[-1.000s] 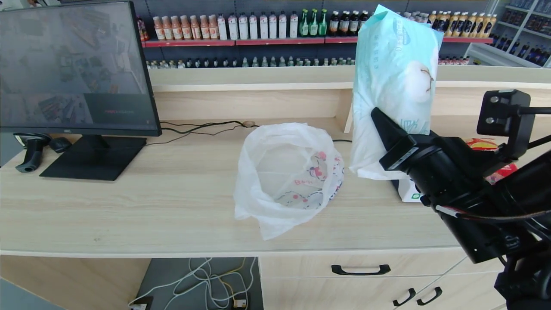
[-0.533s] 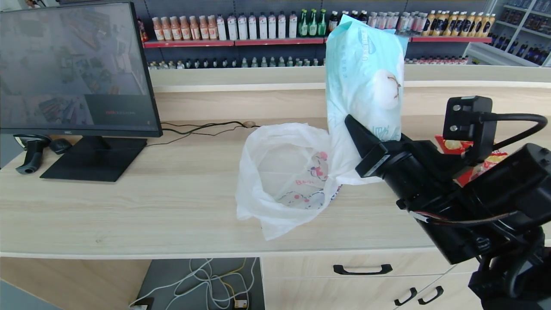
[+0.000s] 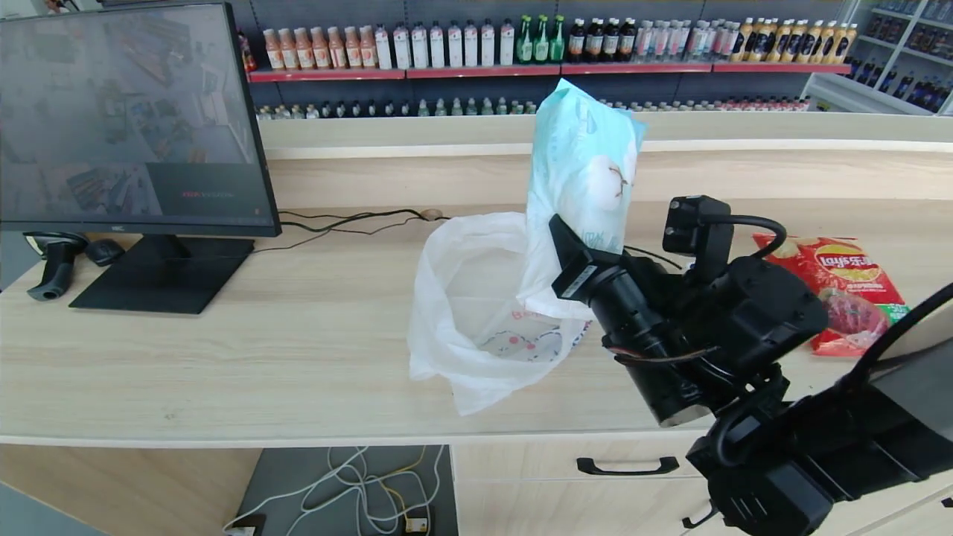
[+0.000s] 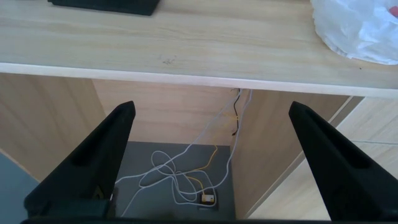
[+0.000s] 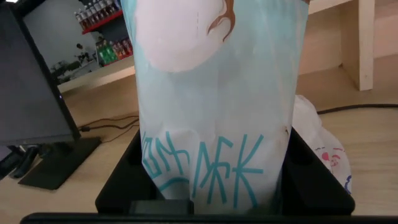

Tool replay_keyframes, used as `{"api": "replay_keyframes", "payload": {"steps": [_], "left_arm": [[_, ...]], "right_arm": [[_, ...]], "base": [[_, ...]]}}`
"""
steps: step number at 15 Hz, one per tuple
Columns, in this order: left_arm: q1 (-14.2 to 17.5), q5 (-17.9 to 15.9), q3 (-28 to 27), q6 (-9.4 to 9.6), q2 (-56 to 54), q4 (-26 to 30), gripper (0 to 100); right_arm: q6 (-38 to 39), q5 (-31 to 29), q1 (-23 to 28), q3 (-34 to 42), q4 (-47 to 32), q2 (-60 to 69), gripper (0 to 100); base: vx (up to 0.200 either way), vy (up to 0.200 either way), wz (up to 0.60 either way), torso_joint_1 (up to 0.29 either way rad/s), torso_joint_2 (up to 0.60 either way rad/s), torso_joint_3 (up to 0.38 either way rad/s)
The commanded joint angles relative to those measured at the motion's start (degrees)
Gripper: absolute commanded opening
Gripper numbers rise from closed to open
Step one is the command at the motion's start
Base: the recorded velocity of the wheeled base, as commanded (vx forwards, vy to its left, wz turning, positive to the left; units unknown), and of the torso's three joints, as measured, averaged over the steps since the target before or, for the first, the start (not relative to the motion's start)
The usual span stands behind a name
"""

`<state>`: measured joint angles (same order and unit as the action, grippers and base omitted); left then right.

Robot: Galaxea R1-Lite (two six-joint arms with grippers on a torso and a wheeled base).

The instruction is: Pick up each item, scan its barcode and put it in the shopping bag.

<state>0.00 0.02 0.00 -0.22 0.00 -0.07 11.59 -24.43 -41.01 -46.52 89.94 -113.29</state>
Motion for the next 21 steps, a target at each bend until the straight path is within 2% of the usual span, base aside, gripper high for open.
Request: {"api": "replay_keyframes", "payload": {"steps": [1,6,10,16,18,21], "left_arm": [[0.0,0.06,0.0,-0.04,0.0,-0.01,100],[0.0,0.06,0.0,0.04,0.0,-0.01,100],[0.0,-0.02,0.0,0.04,0.09,-0.01,100],[0.0,-0.02,0.0,0.04,0.0,-0.01,100],[0.0,-0.02,0.0,0.13,0.0,-0.01,100],[0.0,-0.02,0.0,0.13,0.0,-0.01,100]], "right_arm": [[0.27,-0.27,-0.12,-2.26,0.06,-5.28,0],[0.54,-0.36,-4.25,-8.5,0.06,-11.52,0],[3.52,-0.44,-3.82,-5.51,0.06,-13.54,0],[3.44,-0.62,-3.29,-7.27,0.06,-16.44,0],[3.52,-3.08,-2.41,-7.45,0.06,-16.7,0],[3.52,-3.34,-2.15,-7.36,0.06,-16.7,0]], "base": [[0.0,0.0,0.0,0.0,0.0,0.0],[0.0,0.0,0.0,0.0,0.0,0.0],[0.0,0.0,0.0,0.0,0.0,0.0],[0.0,0.0,0.0,0.0,0.0,0.0],[0.0,0.0,0.0,0.0,0.0,0.0],[0.0,0.0,0.0,0.0,0.0,0.0]]}}
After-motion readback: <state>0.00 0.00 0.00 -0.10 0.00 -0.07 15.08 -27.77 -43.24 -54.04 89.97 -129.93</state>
